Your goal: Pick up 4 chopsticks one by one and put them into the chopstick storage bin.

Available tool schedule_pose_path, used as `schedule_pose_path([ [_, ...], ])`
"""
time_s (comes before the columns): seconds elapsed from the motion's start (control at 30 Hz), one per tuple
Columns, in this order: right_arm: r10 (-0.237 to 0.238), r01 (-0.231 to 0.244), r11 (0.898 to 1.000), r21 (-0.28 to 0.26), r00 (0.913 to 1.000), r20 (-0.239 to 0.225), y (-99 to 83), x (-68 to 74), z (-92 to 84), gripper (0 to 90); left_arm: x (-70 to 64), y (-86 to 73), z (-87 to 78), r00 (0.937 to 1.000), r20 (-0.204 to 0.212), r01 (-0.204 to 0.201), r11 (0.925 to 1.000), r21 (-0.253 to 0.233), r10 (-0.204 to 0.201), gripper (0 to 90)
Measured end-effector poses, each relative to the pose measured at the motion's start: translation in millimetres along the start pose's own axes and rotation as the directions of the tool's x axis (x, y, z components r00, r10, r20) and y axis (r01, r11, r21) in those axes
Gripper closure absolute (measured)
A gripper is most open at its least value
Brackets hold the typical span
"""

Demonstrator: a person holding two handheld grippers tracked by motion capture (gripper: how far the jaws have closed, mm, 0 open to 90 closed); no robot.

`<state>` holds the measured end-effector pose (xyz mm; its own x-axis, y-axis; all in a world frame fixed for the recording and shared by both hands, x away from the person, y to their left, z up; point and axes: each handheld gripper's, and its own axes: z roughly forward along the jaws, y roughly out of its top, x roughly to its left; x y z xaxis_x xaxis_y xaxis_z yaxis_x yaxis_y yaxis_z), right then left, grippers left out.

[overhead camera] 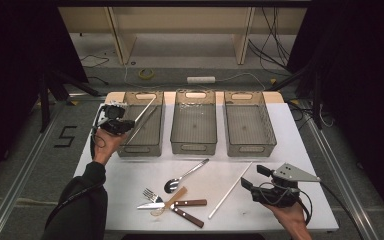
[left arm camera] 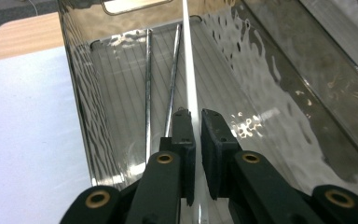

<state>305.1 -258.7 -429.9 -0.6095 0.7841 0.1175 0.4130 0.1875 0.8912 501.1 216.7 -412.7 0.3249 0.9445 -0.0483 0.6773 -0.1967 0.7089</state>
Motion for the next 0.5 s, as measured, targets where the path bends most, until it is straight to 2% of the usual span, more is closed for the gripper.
schedule_pose_path([
  [0.2,-0.001,0.001,1.000,-0.001,1.0000,-0.001,-0.1,-0.6,-0.2,26.5,2.0,-2.2,8.8,0.9999,0.003,0.014,0.9998,0.012,-0.014,81.9],
  [0.3,-0.001,0.001,1.000,-0.002,1.0000,-0.001,-0.1,-0.7,-0.3,26.5,4.6,-1.3,8.8,0.9988,0.016,0.046,0.9989,-0.001,-0.046,68.4],
  [0.4,0.002,-0.002,1.000,0.001,1.0000,-0.001,-0.1,-0.7,-0.6,26.5,2.6,0.2,2.1,0.9976,0.051,0.048,0.9986,-0.024,-0.046,62.3],
  [0.5,0.001,-0.001,1.000,0.000,1.0000,-0.001,0.0,-0.7,-0.4,26.5,-3.7,1.0,-7.6,0.9931,0.095,0.074,0.9961,-0.048,-0.069,53.8],
])
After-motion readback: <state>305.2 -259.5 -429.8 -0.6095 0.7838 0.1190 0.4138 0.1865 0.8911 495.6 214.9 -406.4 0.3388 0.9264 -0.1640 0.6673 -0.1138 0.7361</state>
